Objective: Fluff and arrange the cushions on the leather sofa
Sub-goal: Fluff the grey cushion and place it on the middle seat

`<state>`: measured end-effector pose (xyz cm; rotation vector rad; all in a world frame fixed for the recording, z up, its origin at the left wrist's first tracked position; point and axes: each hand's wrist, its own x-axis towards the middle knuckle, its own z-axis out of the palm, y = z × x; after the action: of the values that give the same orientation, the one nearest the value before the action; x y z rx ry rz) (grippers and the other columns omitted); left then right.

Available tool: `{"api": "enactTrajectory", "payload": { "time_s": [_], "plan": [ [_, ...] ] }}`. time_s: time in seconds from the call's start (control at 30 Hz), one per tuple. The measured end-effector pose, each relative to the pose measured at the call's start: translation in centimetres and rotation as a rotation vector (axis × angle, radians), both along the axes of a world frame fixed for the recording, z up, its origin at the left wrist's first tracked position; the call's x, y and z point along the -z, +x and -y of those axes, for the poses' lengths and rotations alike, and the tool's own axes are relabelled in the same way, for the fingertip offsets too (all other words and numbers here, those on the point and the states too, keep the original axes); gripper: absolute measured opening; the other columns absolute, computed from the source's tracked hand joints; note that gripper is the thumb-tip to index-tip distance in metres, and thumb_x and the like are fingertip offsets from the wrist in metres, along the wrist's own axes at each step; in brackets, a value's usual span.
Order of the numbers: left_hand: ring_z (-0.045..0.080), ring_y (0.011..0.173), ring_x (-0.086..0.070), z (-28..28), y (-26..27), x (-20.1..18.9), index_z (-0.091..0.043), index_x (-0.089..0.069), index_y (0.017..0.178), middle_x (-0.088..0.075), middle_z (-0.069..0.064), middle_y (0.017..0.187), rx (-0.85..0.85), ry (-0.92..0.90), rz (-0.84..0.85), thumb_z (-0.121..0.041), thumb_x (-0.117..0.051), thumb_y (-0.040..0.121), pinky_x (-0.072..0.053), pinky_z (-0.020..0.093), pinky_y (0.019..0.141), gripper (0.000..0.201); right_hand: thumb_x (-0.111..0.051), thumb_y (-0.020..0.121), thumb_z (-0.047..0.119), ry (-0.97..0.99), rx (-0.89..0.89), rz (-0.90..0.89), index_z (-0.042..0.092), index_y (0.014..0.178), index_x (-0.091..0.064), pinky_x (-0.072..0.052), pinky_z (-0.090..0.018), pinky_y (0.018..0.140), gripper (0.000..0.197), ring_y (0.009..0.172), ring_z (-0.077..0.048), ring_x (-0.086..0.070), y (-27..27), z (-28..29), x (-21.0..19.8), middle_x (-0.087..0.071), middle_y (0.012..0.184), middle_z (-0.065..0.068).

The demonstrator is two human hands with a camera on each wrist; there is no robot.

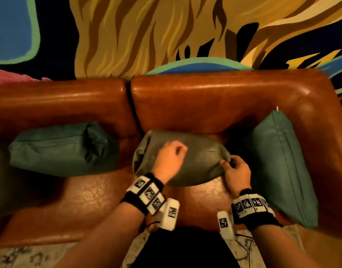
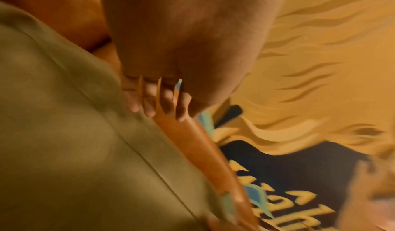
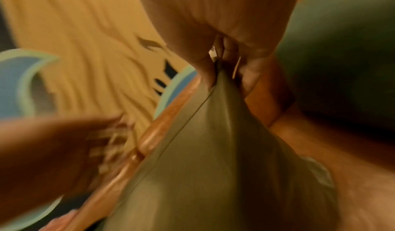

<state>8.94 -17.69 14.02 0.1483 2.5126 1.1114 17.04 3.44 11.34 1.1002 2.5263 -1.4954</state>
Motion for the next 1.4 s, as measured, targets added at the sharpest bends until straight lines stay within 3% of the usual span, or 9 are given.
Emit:
{"api": "enactTrajectory", "payload": {
  "time_s": [0.2, 0.4, 0.57, 0.67, 0.8, 0.87, 1.0, 1.17, 1.4],
  "plan": [
    [0.041, 0.119, -0.058, 9.4, -1.5, 6.1, 0.004, -0.064, 0.118, -0.064, 0.028, 0.122, -0.254, -0.262, 0.164, -0.017, -0.048, 0.103, -0.04, 0.04, 0.1, 0.031, -0.071, 0.075, 0.029, -0.222, 0.252, 0.029, 0.026, 0.078, -0.069, -0.053, -0.054, 0.082, 0.004, 0.081, -0.034, -0.066, 1.3, -3.3, 3.5, -0.071, 0.081, -0.005],
    [0.04, 0.123, -0.055, 8.4, -3.1, 10.4, 0.008, -0.053, 0.127, -0.057, 0.027, 0.132, -0.259, -0.495, 0.267, -0.038, -0.07, 0.089, -0.041, 0.041, 0.105, 0.062, -0.069, 0.091, 0.011, -0.226, 0.139, -0.029, 0.02, 0.088, -0.069, -0.054, -0.036, 0.081, 0.01, 0.088, -0.024, -0.069, 0.7, -1.5, 2.6, -0.074, 0.091, -0.005],
    [0.038, 0.102, -0.066, 7.9, -4.5, 11.7, 0.003, -0.071, 0.096, -0.071, 0.023, 0.105, -0.171, -0.457, 0.367, -0.043, -0.074, 0.084, -0.048, 0.039, 0.08, 0.047, -0.067, 0.093, 0.013, -0.196, 0.047, -0.002, 0.017, 0.097, -0.068, -0.054, -0.034, 0.081, 0.006, 0.089, -0.019, -0.068, 1.5, -2.2, 3.3, -0.073, 0.094, -0.003],
    [0.036, 0.082, -0.07, 8.7, -5.3, 9.7, -0.004, -0.07, 0.076, -0.071, 0.026, 0.089, -0.273, -0.131, 0.488, -0.035, -0.078, 0.068, -0.054, 0.044, 0.071, 0.033, -0.068, 0.092, 0.012, -0.207, 0.103, -0.003, 0.015, 0.097, -0.069, -0.053, -0.035, 0.079, 0.005, 0.087, -0.021, -0.068, 1.1, -3.2, 3.2, -0.072, 0.091, -0.002],
    [0.016, 0.064, -0.06, 12.9, -6.5, 4.8, -0.003, -0.064, 0.099, -0.067, 0.014, 0.08, -0.393, 0.581, 0.686, -0.014, -0.079, 0.079, -0.05, 0.025, 0.059, 0.027, -0.068, 0.093, 0.01, -0.385, 0.219, -0.132, 0.017, 0.092, -0.069, -0.052, -0.036, 0.076, 0.007, 0.086, -0.02, -0.064, 0.6, -5.6, 1.6, -0.072, 0.09, -0.005],
    [0.023, 0.078, -0.063, 14.7, -6.2, 4.7, -0.005, -0.063, 0.108, -0.067, 0.016, 0.094, -0.447, 0.618, 0.646, -0.022, -0.082, 0.078, -0.055, 0.031, 0.072, 0.039, -0.068, 0.093, 0.013, -0.411, 0.142, -0.14, 0.016, 0.092, -0.069, -0.054, -0.032, 0.073, 0.003, 0.082, -0.015, -0.065, 0.3, -6.1, 0.4, -0.072, 0.091, -0.005],
    [0.034, 0.093, -0.067, 13.3, -4.5, 5.5, -0.014, -0.061, 0.093, -0.07, 0.017, 0.098, -0.421, 0.119, 0.308, -0.035, -0.08, 0.083, -0.054, 0.05, 0.089, 0.03, -0.072, 0.087, 0.038, -0.259, -0.032, -0.011, 0.02, 0.084, -0.068, -0.057, -0.045, 0.078, 0.019, 0.083, -0.028, -0.07, -0.7, -5.2, 0.6, -0.074, 0.086, -0.006],
    [0.031, 0.103, -0.069, 11.5, -2.5, 5.6, -0.017, -0.066, 0.104, -0.071, 0.019, 0.113, -0.802, 0.588, 0.28, -0.024, -0.081, 0.081, -0.053, 0.051, 0.1, 0.028, -0.067, 0.095, 0.02, -0.416, 0.129, -0.102, 0.013, 0.085, -0.067, -0.057, -0.029, 0.067, 0.012, 0.076, -0.015, -0.066, -1.1, -5.3, 0.8, -0.07, 0.079, -0.001],
    [0.017, 0.071, -0.067, 10.4, -3.7, 3.2, -0.009, -0.073, 0.084, -0.073, 0.009, 0.079, -0.511, 0.248, 0.238, -0.036, -0.068, 0.092, -0.053, 0.035, 0.072, 0.029, -0.065, 0.096, 0.018, -0.348, 0.096, -0.102, 0.024, 0.08, -0.07, -0.054, -0.032, 0.07, 0.018, 0.079, -0.014, -0.063, -0.9, -6.8, -0.1, -0.07, 0.08, 0.0]
  ]
}}
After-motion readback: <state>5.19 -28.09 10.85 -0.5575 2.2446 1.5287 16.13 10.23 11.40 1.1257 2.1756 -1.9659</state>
